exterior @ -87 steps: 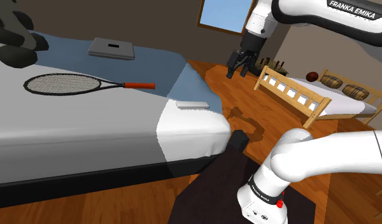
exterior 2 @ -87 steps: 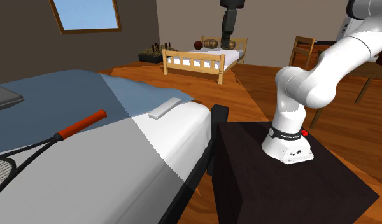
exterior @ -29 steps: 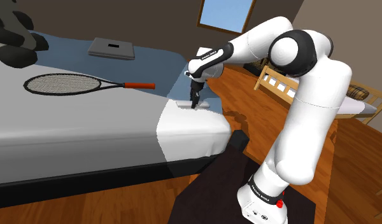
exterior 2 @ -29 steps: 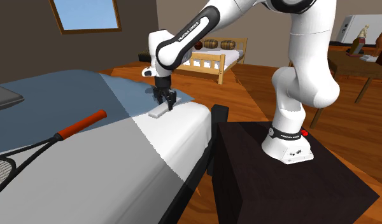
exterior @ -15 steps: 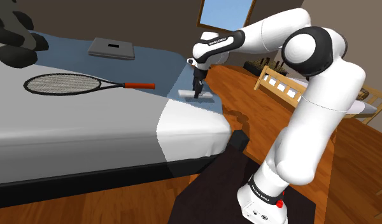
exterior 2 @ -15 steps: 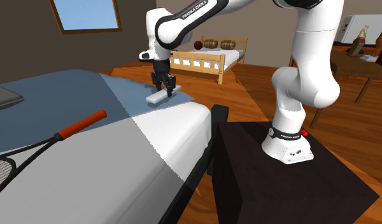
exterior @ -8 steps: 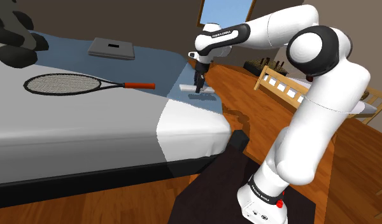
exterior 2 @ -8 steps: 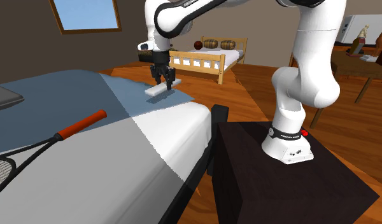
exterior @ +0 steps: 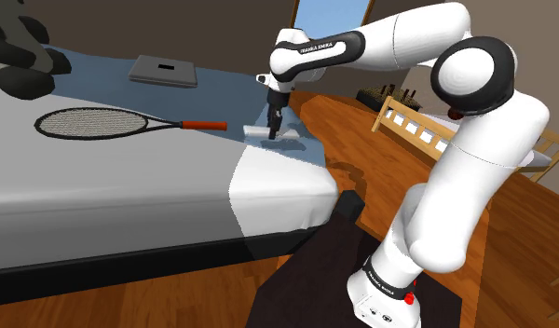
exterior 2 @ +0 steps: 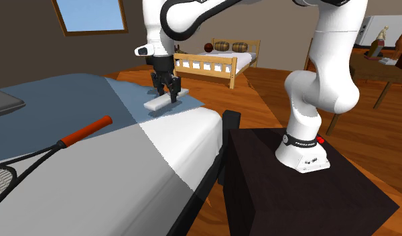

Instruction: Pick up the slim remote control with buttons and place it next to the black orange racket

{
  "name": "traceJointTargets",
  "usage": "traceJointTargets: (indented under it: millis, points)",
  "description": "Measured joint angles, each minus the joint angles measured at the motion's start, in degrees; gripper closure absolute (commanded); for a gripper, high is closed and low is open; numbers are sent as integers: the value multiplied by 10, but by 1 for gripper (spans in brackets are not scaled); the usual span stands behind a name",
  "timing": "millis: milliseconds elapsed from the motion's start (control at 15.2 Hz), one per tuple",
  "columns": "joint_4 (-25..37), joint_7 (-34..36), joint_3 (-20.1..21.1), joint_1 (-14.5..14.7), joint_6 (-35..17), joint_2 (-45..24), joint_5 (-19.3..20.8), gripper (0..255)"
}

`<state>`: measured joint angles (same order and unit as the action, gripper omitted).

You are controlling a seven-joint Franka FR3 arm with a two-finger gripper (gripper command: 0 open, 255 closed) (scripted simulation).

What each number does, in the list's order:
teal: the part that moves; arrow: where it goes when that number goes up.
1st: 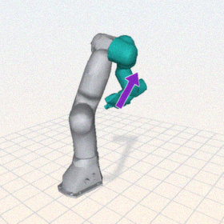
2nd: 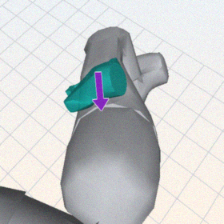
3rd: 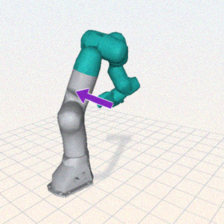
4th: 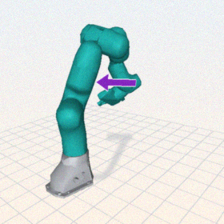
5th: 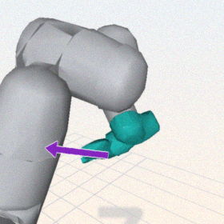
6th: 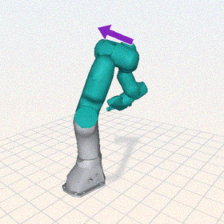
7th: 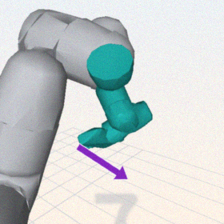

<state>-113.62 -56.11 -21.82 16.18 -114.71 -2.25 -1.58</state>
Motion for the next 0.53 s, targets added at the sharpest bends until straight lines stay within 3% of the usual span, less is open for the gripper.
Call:
traceJointTargets:
  millis: [528]
  points:
    - [20,102,50,54,0,-19,-6,255]
